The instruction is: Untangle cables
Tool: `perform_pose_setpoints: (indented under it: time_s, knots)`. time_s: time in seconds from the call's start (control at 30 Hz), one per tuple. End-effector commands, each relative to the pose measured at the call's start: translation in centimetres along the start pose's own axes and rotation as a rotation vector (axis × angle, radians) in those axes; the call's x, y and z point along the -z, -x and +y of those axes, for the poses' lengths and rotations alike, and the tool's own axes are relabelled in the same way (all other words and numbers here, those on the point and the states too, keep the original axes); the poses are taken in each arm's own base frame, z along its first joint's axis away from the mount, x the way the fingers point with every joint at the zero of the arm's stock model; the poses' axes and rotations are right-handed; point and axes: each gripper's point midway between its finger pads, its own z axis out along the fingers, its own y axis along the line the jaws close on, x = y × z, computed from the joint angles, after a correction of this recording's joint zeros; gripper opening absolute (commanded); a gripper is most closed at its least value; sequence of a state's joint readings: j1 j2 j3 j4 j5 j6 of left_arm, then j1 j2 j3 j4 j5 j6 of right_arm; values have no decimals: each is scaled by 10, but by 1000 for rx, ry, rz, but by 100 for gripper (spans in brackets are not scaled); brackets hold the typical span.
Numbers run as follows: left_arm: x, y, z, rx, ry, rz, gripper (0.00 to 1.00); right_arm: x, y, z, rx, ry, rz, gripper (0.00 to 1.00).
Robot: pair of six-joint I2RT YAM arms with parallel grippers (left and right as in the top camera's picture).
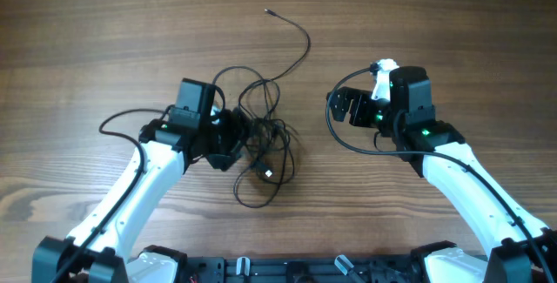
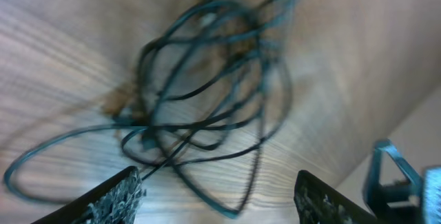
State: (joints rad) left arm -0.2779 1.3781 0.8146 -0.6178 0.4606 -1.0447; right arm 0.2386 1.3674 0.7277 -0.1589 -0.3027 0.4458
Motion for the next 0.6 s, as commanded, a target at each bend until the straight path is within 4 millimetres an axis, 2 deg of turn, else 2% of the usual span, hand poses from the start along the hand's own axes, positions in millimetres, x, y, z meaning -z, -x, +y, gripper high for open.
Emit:
perform_pose_setpoints:
  time_s: [0.0, 0.07, 0.2, 0.23, 0.33, 0.4, 0.47, 0.5, 0.53, 0.57]
  knots:
    - [-3, 4, 15, 98, 79, -26, 73, 3, -5, -10, -11, -54, 14, 100]
    - [-4, 4, 15, 121, 80, -27, 68, 3, -9, -12, -16, -60, 28, 100]
    - [-6, 12, 2, 113, 28, -63, 44, 3, -12, -12, -22, -57, 42, 100]
    - [-7, 13, -3, 101, 12, -68, 41, 3, -14, -10, -23, -46, 51, 100]
    - [-13, 8, -14, 55, -16, -64, 41, 4, -22, 6, -24, 44, 96, 100]
    - [-19, 3, -12, 40, 5, -56, 50, 5, -25, 12, -27, 83, 118, 100]
    - [-28, -2, -7, 27, 40, -47, 50, 5, -26, 12, -28, 83, 121, 100]
    - [-34, -6, -4, 20, 62, -37, 45, 5, -26, 12, -28, 83, 121, 100]
    - [-39, -8, -1, 16, 77, -26, 31, 5, -26, 12, -29, 83, 121, 100]
    - [-43, -11, 1, 4, 91, -17, 10, 5, -26, 12, -29, 84, 121, 100]
